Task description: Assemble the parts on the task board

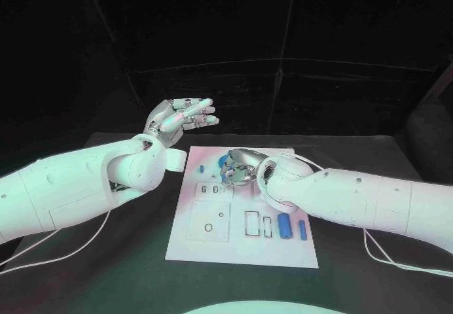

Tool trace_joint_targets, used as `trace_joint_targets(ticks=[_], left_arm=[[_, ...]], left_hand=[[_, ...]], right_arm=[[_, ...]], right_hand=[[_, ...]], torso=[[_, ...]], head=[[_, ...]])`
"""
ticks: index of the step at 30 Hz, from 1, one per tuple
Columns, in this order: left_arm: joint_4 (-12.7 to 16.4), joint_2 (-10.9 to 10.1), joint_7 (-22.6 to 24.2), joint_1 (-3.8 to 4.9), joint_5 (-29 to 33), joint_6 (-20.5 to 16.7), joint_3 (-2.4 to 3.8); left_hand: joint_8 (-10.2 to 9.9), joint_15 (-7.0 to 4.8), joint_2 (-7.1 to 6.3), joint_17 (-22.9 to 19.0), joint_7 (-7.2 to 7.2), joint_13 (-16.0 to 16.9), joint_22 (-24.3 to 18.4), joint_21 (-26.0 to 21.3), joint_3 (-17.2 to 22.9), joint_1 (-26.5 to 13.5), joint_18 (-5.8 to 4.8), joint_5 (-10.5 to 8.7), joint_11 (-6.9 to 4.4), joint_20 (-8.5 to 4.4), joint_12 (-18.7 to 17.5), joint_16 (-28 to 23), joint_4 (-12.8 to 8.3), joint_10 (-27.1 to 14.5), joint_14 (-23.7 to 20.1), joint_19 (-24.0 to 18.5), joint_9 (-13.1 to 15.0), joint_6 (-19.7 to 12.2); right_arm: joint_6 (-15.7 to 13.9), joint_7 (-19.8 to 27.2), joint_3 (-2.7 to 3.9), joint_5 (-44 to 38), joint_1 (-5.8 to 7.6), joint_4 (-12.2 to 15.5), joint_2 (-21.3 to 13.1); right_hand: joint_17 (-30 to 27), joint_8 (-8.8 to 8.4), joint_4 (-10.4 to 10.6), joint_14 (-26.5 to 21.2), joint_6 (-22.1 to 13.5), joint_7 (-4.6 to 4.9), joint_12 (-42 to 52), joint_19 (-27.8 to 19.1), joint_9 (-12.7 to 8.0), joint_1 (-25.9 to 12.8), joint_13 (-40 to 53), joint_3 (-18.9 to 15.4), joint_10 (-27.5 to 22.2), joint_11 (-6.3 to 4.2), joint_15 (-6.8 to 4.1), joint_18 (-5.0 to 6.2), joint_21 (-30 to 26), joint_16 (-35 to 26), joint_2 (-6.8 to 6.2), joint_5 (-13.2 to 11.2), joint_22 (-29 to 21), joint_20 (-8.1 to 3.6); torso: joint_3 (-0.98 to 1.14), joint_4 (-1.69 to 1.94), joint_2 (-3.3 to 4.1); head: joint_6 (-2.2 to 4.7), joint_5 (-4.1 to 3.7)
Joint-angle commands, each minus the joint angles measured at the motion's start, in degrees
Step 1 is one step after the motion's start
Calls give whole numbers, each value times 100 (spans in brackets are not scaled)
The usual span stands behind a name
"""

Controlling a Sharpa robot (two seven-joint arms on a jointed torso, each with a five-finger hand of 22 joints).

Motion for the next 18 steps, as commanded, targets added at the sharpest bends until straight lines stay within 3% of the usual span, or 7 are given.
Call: trace_joint_targets(ticks=[1,18], left_arm=[[8,8,25,16,-8,21,4],[11,22,22,19,-8,30,3]], left_hand=[[28,14,60,6,12,2,-6,-20,-40,-15,88,-21,-17,0,27,21,-4,41,46,-46,2,34],[18,17,54,6,17,-2,-6,-23,-49,-21,89,-22,-12,0,16,11,-4,36,40,-46,-1,26]], right_arm=[[49,-67,2,-292,-18,-14,35],[87,-86,1,-403,-138,-32,115]], right_hand=[[1222,10,24,532,32,2,8,27,5,-39,736,12,116,-24,-17,-68,-3,-23,-3,-5,1,-19],[1222,9,20,532,33,0,15,26,4,-40,745,16,122,-26,-17,-68,-4,-23,-16,4,0,-19]], torso=[[6,-6,-2],[0,-5,-12]], head=[[-19,22],[-55,28]])
